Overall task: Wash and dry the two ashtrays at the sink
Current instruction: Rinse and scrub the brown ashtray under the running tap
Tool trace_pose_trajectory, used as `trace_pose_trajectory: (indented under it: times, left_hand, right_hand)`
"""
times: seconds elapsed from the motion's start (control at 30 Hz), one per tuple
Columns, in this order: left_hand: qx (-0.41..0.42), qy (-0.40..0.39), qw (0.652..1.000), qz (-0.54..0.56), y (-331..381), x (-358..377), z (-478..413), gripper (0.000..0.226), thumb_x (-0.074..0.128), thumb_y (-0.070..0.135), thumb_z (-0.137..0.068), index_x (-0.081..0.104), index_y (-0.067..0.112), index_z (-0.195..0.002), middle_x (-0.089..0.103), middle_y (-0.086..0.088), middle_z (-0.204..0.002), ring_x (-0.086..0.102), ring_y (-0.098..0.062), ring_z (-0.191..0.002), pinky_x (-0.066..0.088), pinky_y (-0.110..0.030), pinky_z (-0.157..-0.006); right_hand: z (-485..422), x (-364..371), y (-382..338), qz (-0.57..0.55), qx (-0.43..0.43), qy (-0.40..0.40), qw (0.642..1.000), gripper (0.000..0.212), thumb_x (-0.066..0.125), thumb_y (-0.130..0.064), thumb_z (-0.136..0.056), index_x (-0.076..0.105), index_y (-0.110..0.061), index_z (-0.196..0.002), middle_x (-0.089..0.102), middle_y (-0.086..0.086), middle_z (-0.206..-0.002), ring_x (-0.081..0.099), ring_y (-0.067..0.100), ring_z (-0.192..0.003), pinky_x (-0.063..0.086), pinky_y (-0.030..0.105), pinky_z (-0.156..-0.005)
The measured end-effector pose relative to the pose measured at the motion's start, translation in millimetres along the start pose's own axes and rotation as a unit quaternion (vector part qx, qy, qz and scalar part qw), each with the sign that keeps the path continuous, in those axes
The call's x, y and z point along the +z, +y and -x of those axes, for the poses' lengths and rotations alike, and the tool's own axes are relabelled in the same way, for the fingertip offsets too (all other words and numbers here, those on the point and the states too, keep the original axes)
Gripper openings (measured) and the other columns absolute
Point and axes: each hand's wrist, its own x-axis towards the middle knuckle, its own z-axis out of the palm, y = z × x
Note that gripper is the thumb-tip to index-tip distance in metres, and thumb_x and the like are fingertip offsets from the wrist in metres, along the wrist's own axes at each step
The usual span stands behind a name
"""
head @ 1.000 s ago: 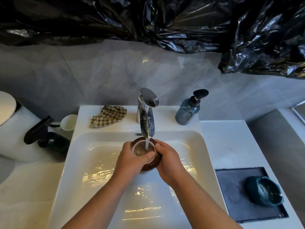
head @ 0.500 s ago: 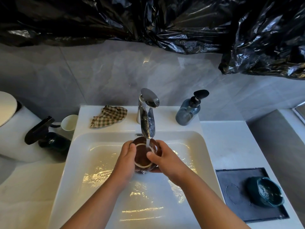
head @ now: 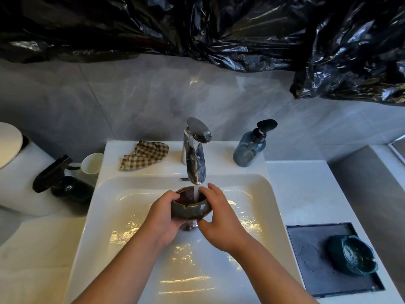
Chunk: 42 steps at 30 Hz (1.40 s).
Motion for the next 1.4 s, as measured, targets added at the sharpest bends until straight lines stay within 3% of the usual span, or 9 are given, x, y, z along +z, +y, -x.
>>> trace_pose_trajectory:
  times: [0.17, 0.23, 0.37, 0.57, 0.7, 0.8, 0.97, 1.07, 1.4]
  left_hand:
    - [0.075, -0.014, 0.997, -0.009, -2.4, -1.1, -3.0, 0.037, 0.038, -0.006, -0.083, 0.067, 0.001, -0.106, 0.072, -0.024, -0.096, 0.068, -0.037, -0.088, 0.055, -0.042, -0.077]
    - [0.101, -0.027, 0.994, -0.026, -2.6, -0.8, -2.0, 0.041, 0.036, -0.01, -0.08, 0.067, 0.003, -0.105, 0.074, -0.021, -0.09, 0.069, -0.035, -0.084, 0.054, -0.04, -0.075]
    - [0.131, -0.037, 0.988, -0.068, -1.4, -0.4, 2.6, 0.046, 0.035, -0.015, -0.08, 0.067, 0.01, -0.102, 0.073, -0.011, -0.082, 0.067, -0.028, -0.082, 0.052, -0.036, -0.072]
    - [0.105, -0.081, 0.972, -0.195, 5.1, -6.9, 5.1, 0.019, 0.054, 0.007, -0.095, 0.068, 0.013, -0.107, 0.078, -0.008, -0.09, 0.072, -0.03, -0.093, 0.058, -0.045, -0.081]
    - [0.071, -0.068, 0.978, -0.186, 8.2, -9.1, 1.6, 0.033, 0.05, 0.035, -0.1, 0.07, 0.011, -0.111, 0.077, -0.015, -0.102, 0.072, -0.035, -0.098, 0.056, -0.056, -0.091]
    - [0.059, -0.046, 0.981, -0.179, 4.2, -11.3, 0.1, 0.035, 0.049, 0.039, -0.1, 0.072, 0.015, -0.11, 0.077, -0.013, -0.104, 0.072, -0.032, -0.099, 0.056, -0.053, -0.089]
    - [0.048, -0.036, 0.982, -0.179, -0.2, -8.7, 3.4, 0.038, 0.047, 0.043, -0.101, 0.068, 0.017, -0.119, 0.074, -0.012, -0.113, 0.069, -0.031, -0.106, 0.059, -0.053, -0.085]
    - [0.036, -0.037, 0.984, -0.169, 0.2, -6.0, 5.2, 0.038, 0.045, 0.041, -0.102, 0.068, 0.016, -0.118, 0.074, -0.012, -0.111, 0.069, -0.031, -0.105, 0.059, -0.052, -0.085]
    - [0.01, -0.037, 0.993, -0.114, -2.4, -3.7, 7.5, 0.036, 0.045, 0.039, -0.102, 0.068, 0.014, -0.115, 0.075, -0.013, -0.109, 0.07, -0.032, -0.103, 0.058, -0.054, -0.086]
  right_hand:
    - [-5.9, 0.7, -1.0, -0.247, 0.147, -0.032, 0.957, 0.059, 0.056, -0.023, -0.078, 0.046, -0.026, -0.136, 0.062, -0.001, -0.123, 0.06, 0.012, -0.108, 0.052, 0.031, -0.095]
    - [-8.8, -2.8, -4.5, -0.24, 0.206, -0.029, 0.948, 0.029, 0.039, -0.035, -0.1, 0.055, -0.017, -0.118, 0.065, 0.004, -0.092, 0.059, 0.012, -0.076, 0.049, 0.027, -0.069]
    - [-11.8, -2.7, -1.5, -0.173, 0.232, -0.047, 0.956, 0.042, 0.022, -0.039, -0.109, 0.053, -0.014, -0.122, 0.063, 0.009, -0.076, 0.057, 0.011, -0.054, 0.05, 0.025, -0.055]
    - [-10.3, 0.4, 2.1, -0.126, 0.173, 0.027, 0.977, 0.033, 0.025, -0.036, -0.11, 0.051, -0.027, -0.126, 0.066, 0.008, -0.105, 0.062, 0.016, -0.073, 0.052, 0.018, -0.055]
    - [-7.9, -1.4, -0.2, -0.094, 0.15, 0.007, 0.984, 0.034, 0.027, -0.039, -0.109, 0.055, -0.032, -0.127, 0.064, 0.001, -0.108, 0.063, 0.015, -0.081, 0.053, 0.018, -0.06]
    - [-9.4, -17.3, -16.2, -0.003, 0.1, 0.055, 0.993, 0.038, 0.032, -0.038, -0.108, 0.063, -0.025, -0.123, 0.067, -0.003, -0.118, 0.062, 0.019, -0.107, 0.048, 0.027, -0.086]
    - [-19.2, -63.8, -76.5, 0.129, -0.09, 0.18, 0.971, 0.053, 0.039, -0.031, -0.103, 0.032, -0.021, -0.155, 0.035, -0.001, -0.16, 0.032, 0.013, -0.146, 0.025, 0.026, -0.121]
    - [-28.2, -73.2, -99.0, 0.234, -0.15, 0.118, 0.953, 0.053, 0.042, -0.027, -0.106, 0.03, -0.018, -0.157, 0.025, -0.002, -0.166, 0.016, 0.011, -0.152, 0.003, 0.011, -0.114]
    - [-32.6, -60.8, -94.4, 0.274, -0.147, 0.086, 0.946, 0.052, 0.038, -0.029, -0.107, 0.028, -0.018, -0.157, 0.019, -0.003, -0.168, 0.005, 0.011, -0.155, -0.003, 0.011, -0.111]
